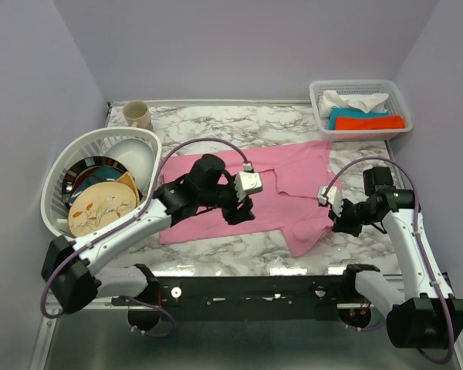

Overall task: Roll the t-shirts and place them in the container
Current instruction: Fold the T-shirt at the center of the board.

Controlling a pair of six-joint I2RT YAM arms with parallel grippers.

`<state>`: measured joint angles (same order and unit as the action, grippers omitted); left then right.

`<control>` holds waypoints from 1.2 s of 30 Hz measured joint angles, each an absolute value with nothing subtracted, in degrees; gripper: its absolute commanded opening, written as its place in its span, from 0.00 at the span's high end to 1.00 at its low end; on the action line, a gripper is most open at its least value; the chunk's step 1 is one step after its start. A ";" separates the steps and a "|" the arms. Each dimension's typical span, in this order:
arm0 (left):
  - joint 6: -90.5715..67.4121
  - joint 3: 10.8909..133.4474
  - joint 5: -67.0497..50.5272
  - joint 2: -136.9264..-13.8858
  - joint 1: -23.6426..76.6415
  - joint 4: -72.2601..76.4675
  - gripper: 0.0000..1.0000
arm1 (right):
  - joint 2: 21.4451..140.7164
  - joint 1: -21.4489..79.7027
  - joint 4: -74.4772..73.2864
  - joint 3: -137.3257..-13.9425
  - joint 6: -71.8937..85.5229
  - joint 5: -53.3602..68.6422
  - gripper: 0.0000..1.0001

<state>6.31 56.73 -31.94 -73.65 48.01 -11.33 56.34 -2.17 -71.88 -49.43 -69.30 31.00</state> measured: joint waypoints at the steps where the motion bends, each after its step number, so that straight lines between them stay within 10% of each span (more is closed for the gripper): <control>1: 11.33 56.29 -30.17 -70.59 47.03 -18.09 0.41 | 55.64 -2.15 -71.37 -49.23 -68.18 30.98 0.99; 15: 47.40 39.55 -10.00 -56.66 42.63 -59.22 0.50 | 52.29 -2.15 -70.54 -48.36 -59.24 30.92 0.99; 36: 60.95 36.05 1.06 -70.19 32.23 -54.13 0.64 | 51.75 -2.15 -70.61 -48.36 -57.80 30.94 0.99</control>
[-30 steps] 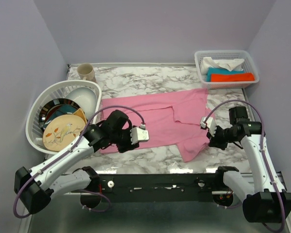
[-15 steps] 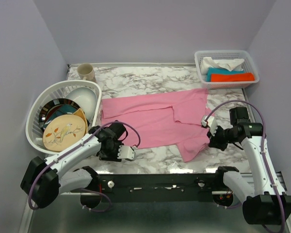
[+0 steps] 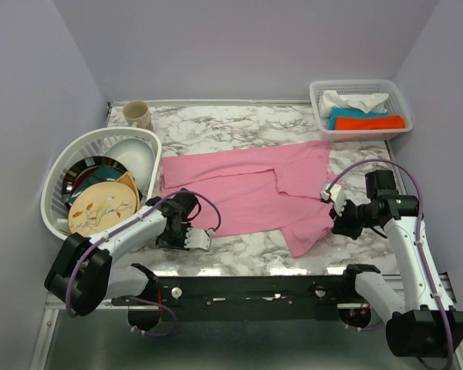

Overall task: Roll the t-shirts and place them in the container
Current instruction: Fold the T-shirt at the center of the board.

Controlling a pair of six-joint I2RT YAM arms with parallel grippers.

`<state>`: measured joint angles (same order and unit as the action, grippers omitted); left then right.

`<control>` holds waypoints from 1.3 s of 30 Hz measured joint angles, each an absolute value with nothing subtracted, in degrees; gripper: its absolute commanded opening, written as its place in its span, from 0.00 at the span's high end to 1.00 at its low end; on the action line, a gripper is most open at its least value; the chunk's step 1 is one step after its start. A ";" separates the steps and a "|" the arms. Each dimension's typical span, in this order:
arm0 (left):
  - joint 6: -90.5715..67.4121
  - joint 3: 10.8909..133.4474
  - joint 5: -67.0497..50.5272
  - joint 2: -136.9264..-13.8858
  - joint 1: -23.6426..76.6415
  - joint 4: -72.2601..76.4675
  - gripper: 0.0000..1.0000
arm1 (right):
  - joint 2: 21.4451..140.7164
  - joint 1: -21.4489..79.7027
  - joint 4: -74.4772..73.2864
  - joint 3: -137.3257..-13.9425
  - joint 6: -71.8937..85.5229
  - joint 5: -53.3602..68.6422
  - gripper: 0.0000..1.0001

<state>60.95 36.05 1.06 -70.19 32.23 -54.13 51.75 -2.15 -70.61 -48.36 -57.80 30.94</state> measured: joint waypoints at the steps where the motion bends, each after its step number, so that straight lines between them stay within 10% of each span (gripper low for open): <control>1: 61.06 35.86 1.06 -70.57 32.21 -53.82 0.64 | 51.75 -2.15 -70.61 -48.38 -57.74 30.94 0.99; 9: 61.43 33.56 1.67 -70.85 32.21 -51.90 0.70 | 51.88 -2.15 -70.61 -48.38 -57.47 30.89 0.99; 15: 60.93 33.47 3.29 -71.59 32.21 -49.93 0.99 | 52.42 -2.15 -69.89 -48.38 -55.48 30.33 1.00; 39: 56.90 46.54 2.13 -72.86 26.92 -50.33 1.00 | 51.83 -2.20 -53.95 -58.89 -35.73 20.10 0.99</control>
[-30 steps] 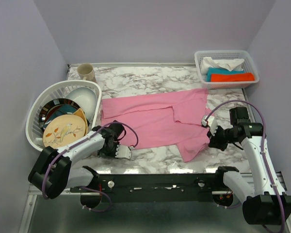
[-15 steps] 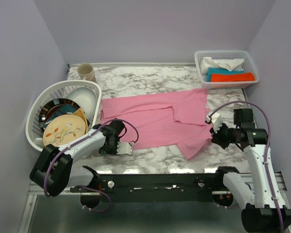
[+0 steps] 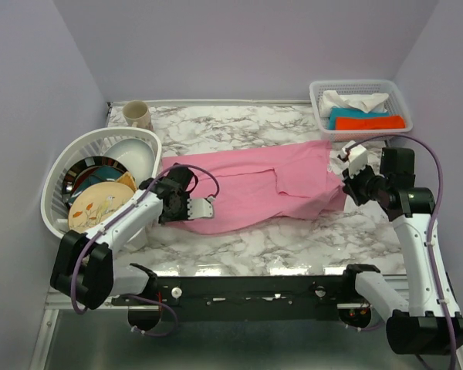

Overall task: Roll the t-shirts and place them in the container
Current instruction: Fold the T-shirt at the center of the board.

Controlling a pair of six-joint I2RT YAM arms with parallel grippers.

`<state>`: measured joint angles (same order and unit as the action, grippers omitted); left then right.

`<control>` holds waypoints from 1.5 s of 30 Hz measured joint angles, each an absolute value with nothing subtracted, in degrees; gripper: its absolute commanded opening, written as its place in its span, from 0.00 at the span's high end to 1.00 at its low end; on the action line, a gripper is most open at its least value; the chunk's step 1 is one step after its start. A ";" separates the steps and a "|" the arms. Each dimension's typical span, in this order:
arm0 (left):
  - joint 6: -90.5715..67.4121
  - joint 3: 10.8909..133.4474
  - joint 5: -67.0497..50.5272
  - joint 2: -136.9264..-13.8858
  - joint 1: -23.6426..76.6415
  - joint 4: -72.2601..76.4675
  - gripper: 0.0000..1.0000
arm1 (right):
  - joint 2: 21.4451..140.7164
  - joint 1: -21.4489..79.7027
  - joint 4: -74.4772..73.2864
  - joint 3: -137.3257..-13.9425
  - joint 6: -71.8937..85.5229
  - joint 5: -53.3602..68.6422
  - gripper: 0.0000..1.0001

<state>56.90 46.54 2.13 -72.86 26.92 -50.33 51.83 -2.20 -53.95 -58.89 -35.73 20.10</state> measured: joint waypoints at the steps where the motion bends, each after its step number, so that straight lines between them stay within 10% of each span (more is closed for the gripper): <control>1: 57.08 47.18 2.13 -73.23 26.06 -50.30 1.00 | 52.51 -2.20 -53.39 -59.33 -35.31 19.97 1.00; 45: 53.63 64.84 12.08 -91.98 19.18 -42.96 1.00 | 99.33 -1.43 -39.24 -89.91 -38.04 16.82 0.99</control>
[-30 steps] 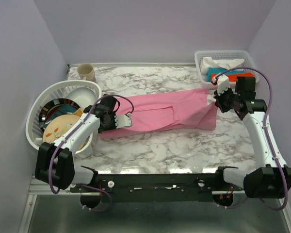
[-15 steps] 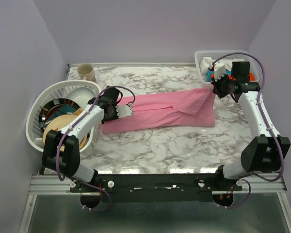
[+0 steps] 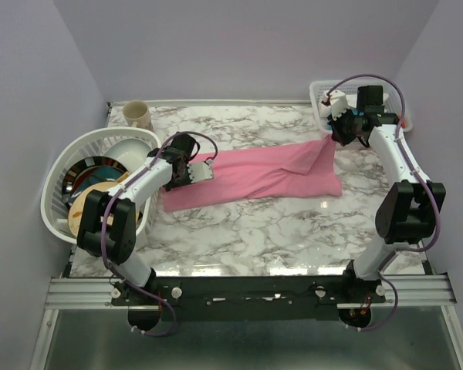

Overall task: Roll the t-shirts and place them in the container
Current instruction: Fold the T-shirt at the center of the board.

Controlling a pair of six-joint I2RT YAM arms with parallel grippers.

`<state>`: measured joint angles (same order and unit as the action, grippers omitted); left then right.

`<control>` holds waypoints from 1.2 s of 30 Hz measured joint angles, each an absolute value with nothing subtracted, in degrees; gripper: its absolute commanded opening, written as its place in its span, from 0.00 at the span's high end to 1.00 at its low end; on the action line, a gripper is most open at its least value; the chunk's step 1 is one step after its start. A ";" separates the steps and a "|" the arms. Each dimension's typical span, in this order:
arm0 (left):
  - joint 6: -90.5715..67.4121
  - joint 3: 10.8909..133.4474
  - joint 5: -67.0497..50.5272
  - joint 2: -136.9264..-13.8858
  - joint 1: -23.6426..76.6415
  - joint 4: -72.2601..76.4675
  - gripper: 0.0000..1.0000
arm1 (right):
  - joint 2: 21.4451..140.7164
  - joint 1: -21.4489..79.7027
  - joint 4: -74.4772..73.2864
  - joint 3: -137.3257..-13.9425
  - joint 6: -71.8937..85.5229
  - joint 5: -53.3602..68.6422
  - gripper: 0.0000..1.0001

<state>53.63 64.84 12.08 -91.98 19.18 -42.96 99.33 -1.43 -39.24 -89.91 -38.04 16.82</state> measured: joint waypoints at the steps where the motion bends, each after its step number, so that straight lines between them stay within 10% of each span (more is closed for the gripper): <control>1: 53.63 65.08 12.10 -92.18 19.18 -42.98 1.00 | 99.48 -1.32 -39.35 -89.86 -38.22 16.82 0.99; 27: 53.49 66.08 12.45 -94.63 19.18 -42.89 0.92 | 99.61 -0.38 -40.40 -87.20 -40.05 16.78 0.99; 32: 51.75 66.63 12.86 -96.25 19.18 -43.07 0.71 | 101.82 0.82 -40.47 -88.88 -39.27 16.27 0.62; 36: 49.71 69.56 12.75 -95.83 19.20 -44.56 0.66 | 104.75 1.63 -42.17 -93.51 -37.21 15.55 0.59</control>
<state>49.71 69.56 12.75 -95.83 19.20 -44.56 104.75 1.63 -42.17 -93.51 -37.21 15.55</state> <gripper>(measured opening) 0.301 0.390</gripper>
